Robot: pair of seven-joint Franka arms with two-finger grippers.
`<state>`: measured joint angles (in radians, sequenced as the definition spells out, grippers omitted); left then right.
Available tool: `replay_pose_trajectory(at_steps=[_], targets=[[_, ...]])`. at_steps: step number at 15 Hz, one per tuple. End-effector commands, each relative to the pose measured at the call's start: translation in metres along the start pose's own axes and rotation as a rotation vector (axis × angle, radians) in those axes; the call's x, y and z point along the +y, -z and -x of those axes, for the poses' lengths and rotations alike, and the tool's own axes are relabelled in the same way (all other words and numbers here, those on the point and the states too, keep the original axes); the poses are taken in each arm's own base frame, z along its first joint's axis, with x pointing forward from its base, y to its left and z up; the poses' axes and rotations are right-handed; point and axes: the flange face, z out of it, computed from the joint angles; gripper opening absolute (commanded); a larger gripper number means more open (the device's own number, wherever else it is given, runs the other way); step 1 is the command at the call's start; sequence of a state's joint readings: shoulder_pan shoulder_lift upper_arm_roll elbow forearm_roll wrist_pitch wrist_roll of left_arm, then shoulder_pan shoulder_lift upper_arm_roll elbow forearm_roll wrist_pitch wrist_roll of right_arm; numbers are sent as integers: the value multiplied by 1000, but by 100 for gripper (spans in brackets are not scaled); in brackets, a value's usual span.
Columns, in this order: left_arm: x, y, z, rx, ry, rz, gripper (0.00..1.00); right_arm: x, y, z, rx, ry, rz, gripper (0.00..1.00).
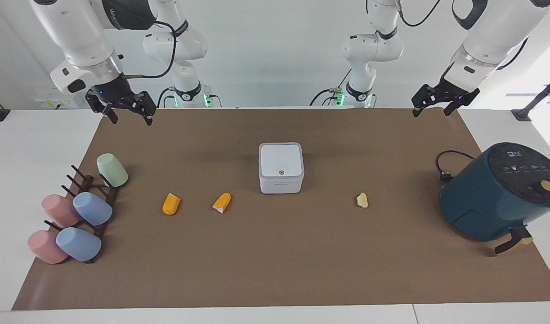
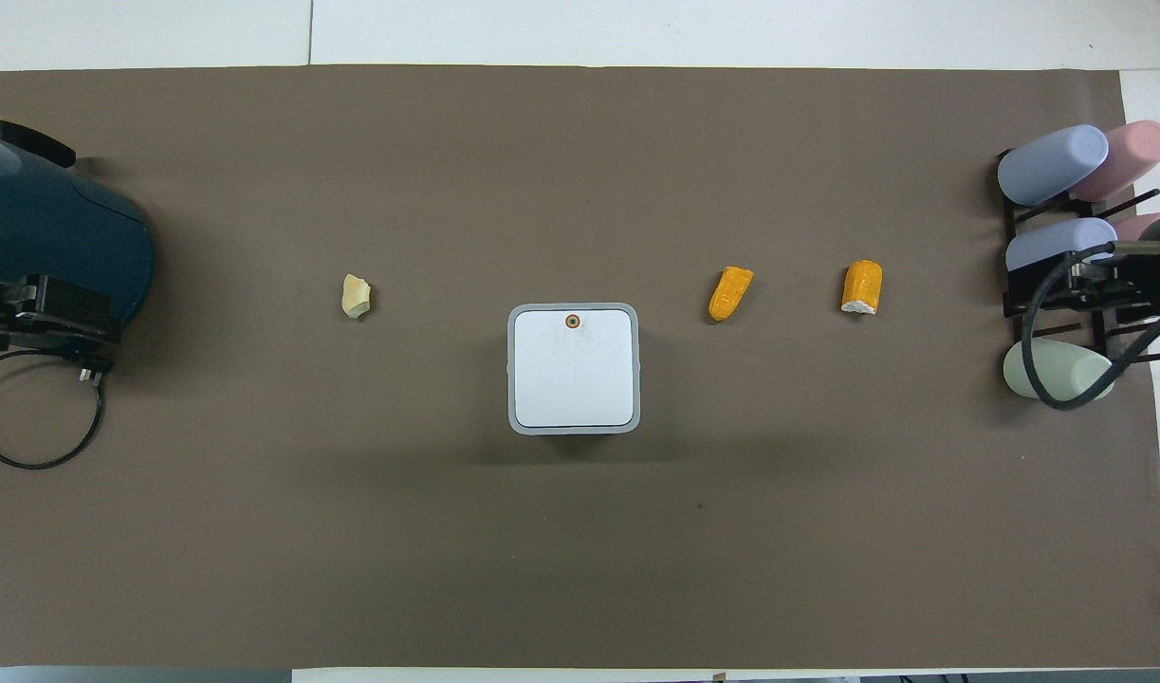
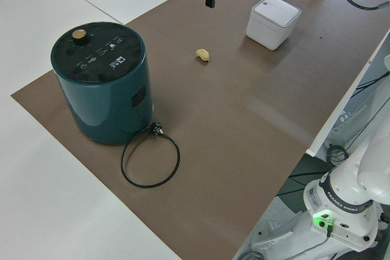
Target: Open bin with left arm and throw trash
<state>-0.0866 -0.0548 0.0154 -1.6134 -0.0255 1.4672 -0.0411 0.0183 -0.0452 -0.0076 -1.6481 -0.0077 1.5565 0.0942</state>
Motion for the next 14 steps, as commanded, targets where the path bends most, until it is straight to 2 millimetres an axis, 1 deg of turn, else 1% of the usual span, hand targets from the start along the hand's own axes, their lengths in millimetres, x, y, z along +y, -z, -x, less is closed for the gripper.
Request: replay_pose_trajectory(at_steps=[1, 11, 12, 13, 14], targets=[[2, 0, 2, 19, 3, -19, 100, -1, 0, 6, 9, -13, 6, 100], [4, 2, 1, 39, 5, -9, 100, 0, 0, 7, 6, -7, 6, 100], [7, 3, -1, 52, 3, -8, 100, -1, -2, 7, 3, -6, 7, 100], [20, 4, -3, 74, 3, -8, 100, -1, -1, 7, 5, -6, 5, 100], [31, 1, -5, 88, 23, -4, 100, -2, -1, 8, 7, -2, 5, 100]])
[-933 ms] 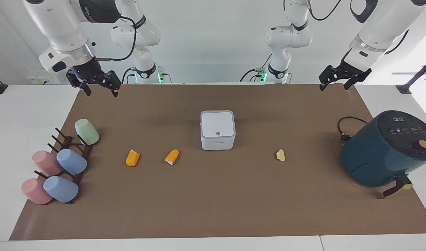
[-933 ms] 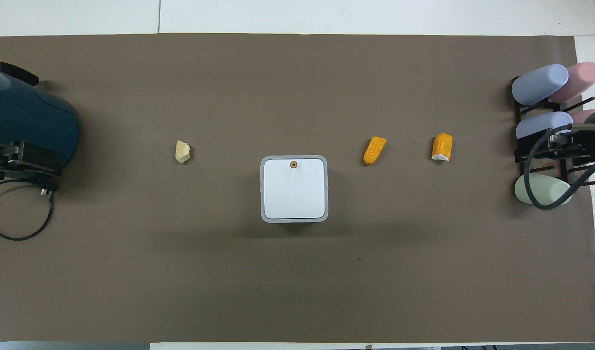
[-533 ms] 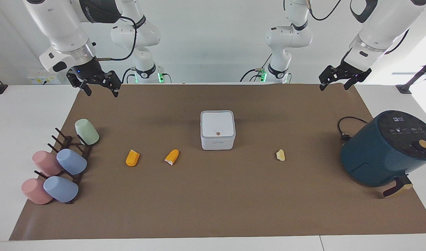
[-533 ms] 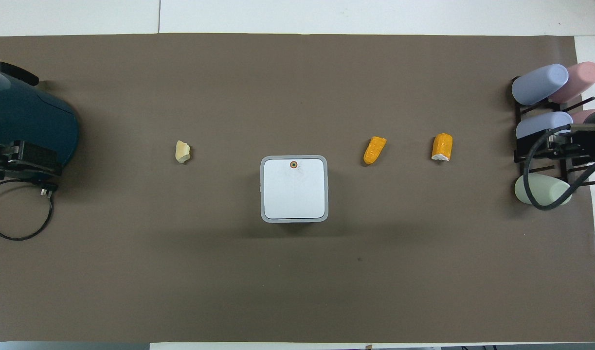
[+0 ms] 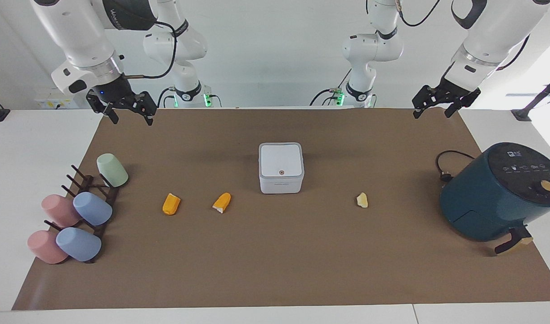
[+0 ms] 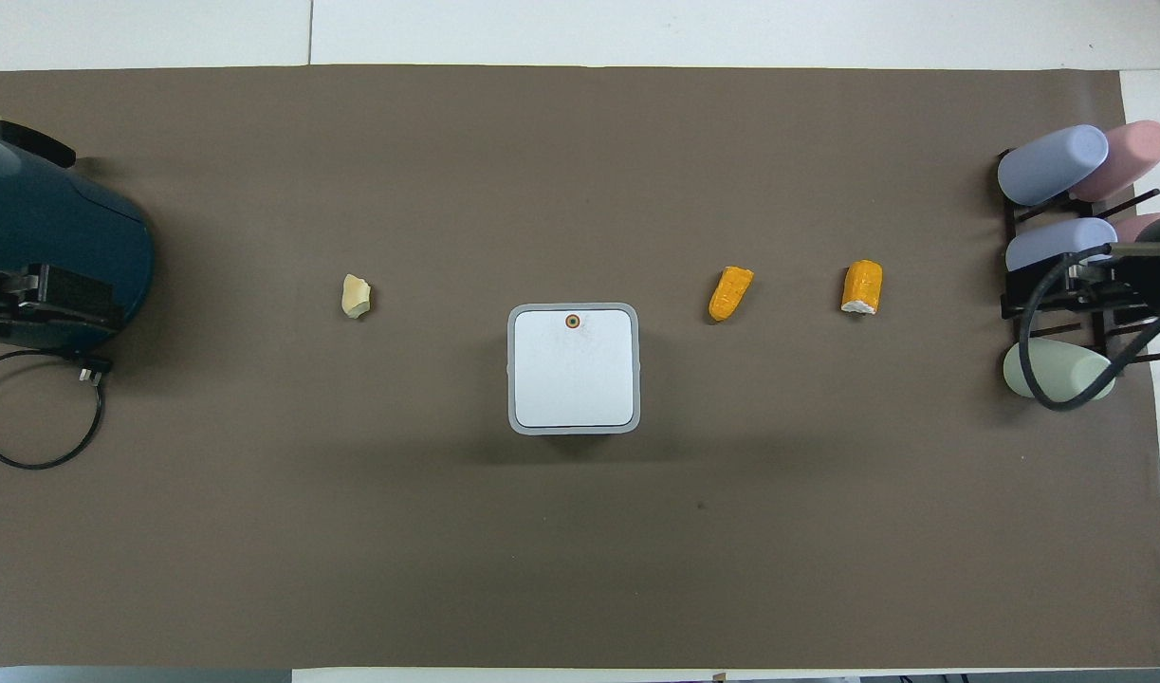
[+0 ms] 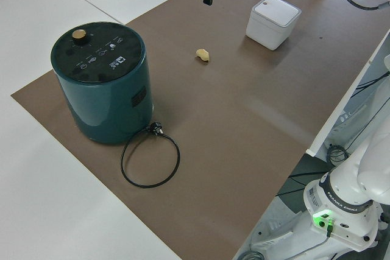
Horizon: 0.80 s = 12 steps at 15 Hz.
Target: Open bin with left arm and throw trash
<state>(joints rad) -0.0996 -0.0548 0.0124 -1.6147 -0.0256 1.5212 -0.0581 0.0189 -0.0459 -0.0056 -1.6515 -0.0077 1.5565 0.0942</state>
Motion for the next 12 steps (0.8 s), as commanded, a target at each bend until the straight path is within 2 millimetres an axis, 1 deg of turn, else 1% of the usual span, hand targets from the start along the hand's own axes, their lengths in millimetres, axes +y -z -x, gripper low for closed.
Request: replay_pose_trajectory(at_steps=[1, 2, 3, 5, 7, 9, 10, 11, 12], targets=[[40, -7, -3, 47, 31, -3, 100, -1, 0, 7, 14, -6, 4, 100], [65, -10, -4, 53, 13, 6, 100, 0, 0, 6, 17, -6, 4, 100], [88, -24, -11, 35, 14, 7, 100, -1, -1, 7, 14, -5, 4, 100], [150, -46, -17, 41, 44, 25, 90, 0, -6, 5, 28, -9, 2, 100], [206, -79, -25, 5, 71, 26, 73, 2, -10, 5, 45, -17, -10, 100], [262, -106, -31, -2, 82, 20, 48, 0, -19, 3, 95, -22, -18, 100], [280, -118, -31, 4, 85, 22, 33, 0, -31, 1, 124, -19, -21, 100], [297, -126, -31, 26, 87, 41, 11, 0, -43, 2, 141, -19, -23, 100], [309, -129, -28, 43, 80, 64, 0, 1, -58, 2, 146, -21, -23, 100]])
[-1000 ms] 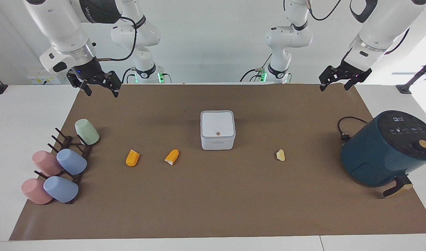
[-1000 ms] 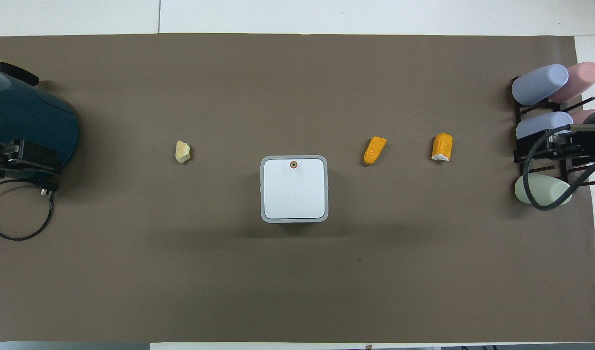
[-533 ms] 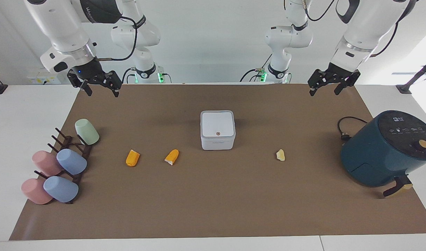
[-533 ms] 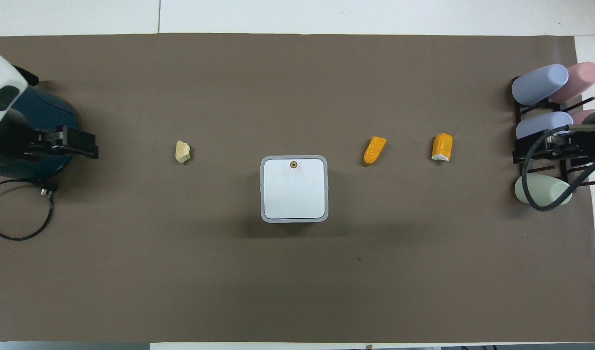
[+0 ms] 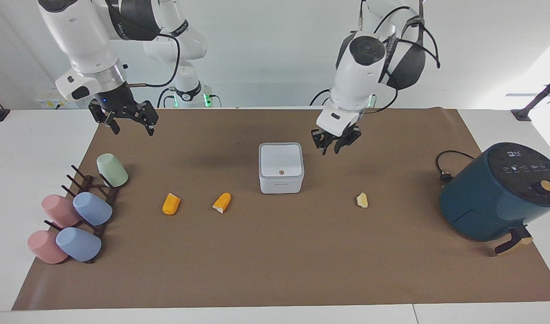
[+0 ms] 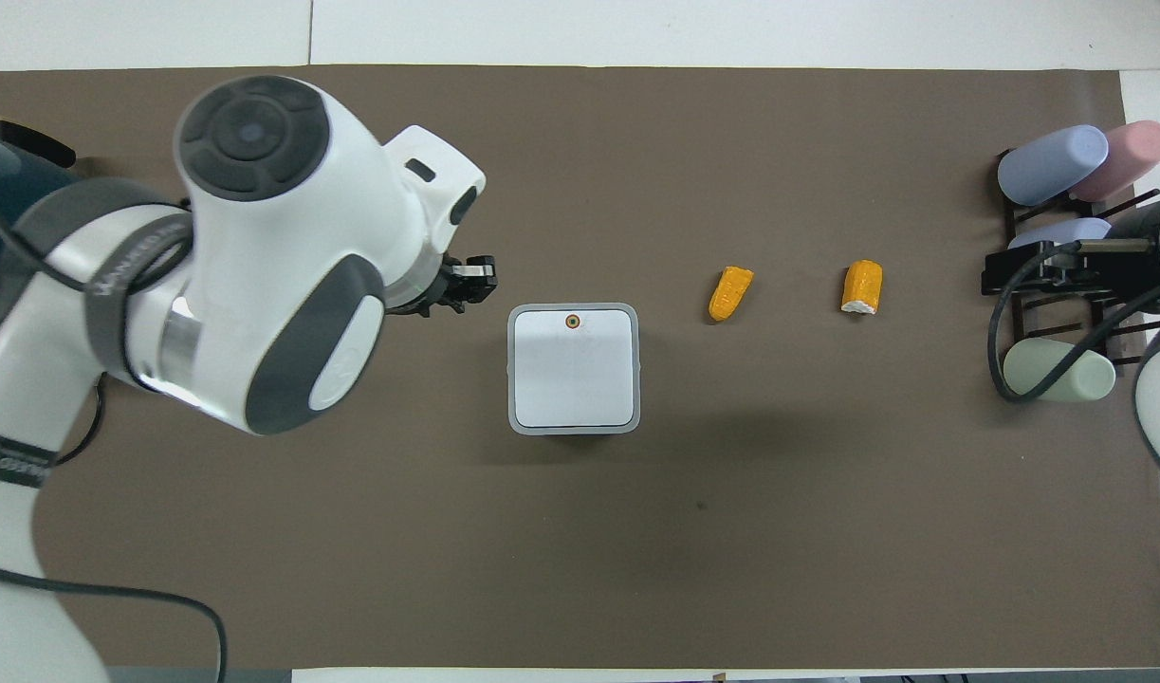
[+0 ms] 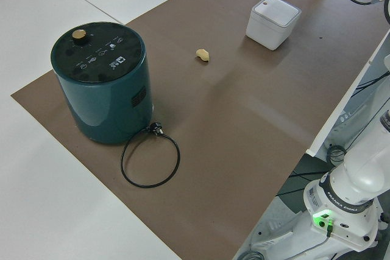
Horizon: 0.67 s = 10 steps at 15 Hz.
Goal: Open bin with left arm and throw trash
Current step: 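Reach the left gripper to the bin lid while the right gripper reaches the orange piece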
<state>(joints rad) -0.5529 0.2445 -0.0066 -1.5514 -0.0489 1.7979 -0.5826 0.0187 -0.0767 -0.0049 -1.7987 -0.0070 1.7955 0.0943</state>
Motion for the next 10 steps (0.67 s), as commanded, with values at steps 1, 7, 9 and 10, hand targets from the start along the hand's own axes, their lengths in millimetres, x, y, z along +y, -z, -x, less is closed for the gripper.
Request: replay_pose_trajectory(at_steps=[1, 7, 9, 10], targets=[[24, -7, -4, 29, 17, 52, 0, 3, -39, 14, 27, -23, -10, 100], [48, -45, 6, 45, 1, 111, 0, 8, -131, -26, 42, -40, -10, 100], [54, -55, 12, 50, -11, 114, 0, 6, -157, -35, 54, -39, -12, 100], [55, -58, 13, 49, -14, 113, 0, 5, -173, -37, 66, -39, -13, 100]])
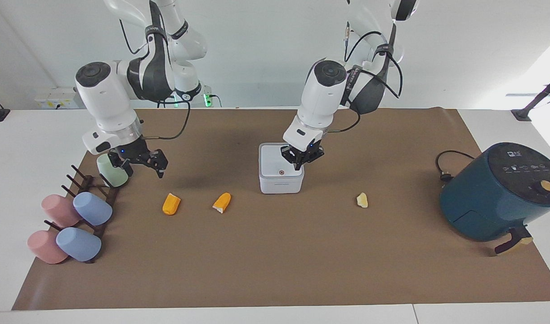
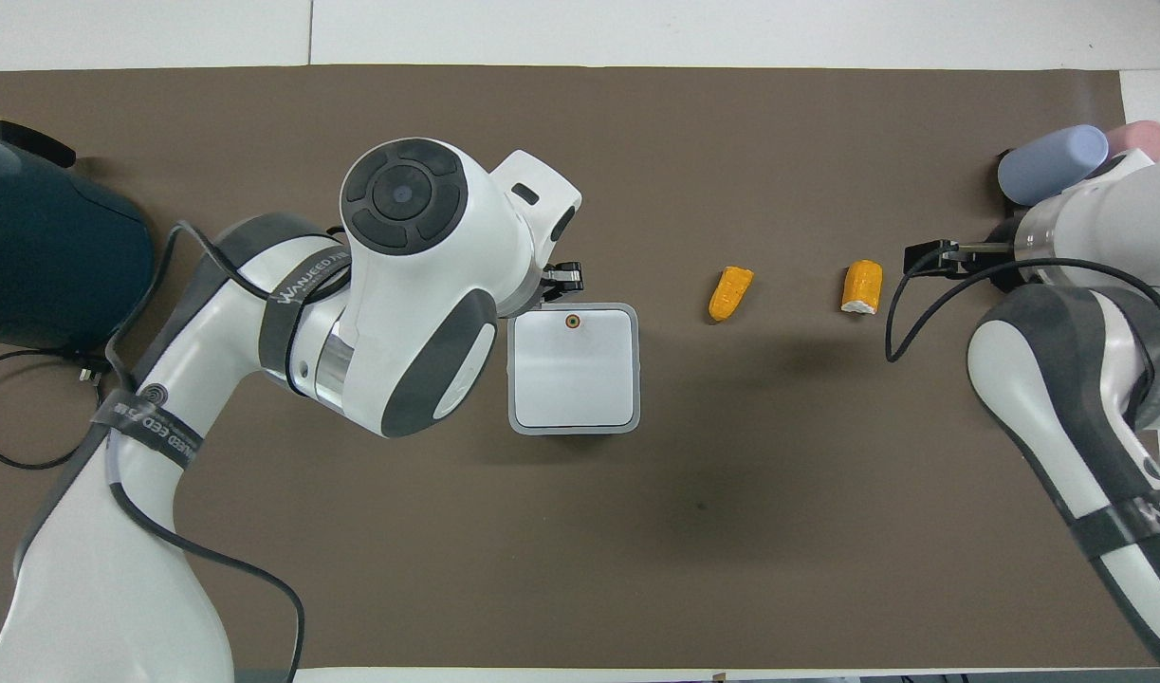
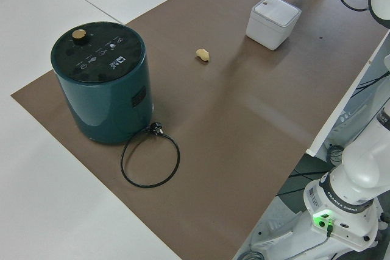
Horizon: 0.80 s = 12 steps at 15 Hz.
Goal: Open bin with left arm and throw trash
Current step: 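Reach the left gripper to the bin lid while the right gripper reaches the orange piece, then grasp the farther orange piece while the left gripper grips the bin lid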
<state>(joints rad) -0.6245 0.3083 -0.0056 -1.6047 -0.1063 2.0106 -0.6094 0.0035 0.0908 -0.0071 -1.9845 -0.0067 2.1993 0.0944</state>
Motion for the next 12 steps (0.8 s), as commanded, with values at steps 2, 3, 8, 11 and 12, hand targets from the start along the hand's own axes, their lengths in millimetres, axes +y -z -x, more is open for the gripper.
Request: replay_pose_trajectory(at_steps=[2, 3, 8, 11, 12], targets=[[8, -13, 11, 5, -8, 17, 0, -2, -54, 1, 45, -21, -13, 100], [8, -18, 13, 5, -10, 17, 0, -3, -65, 1, 50, -20, -13, 100], [17, -41, 23, 10, -29, 18, 0, -15, -104, 0, 57, -1, -19, 100], [19, -44, 23, 9, -32, 17, 0, -16, -119, 13, 42, 3, -18, 100], [19, -45, 23, 10, -31, 19, 0, -16, -124, 18, 58, 3, -20, 100]])
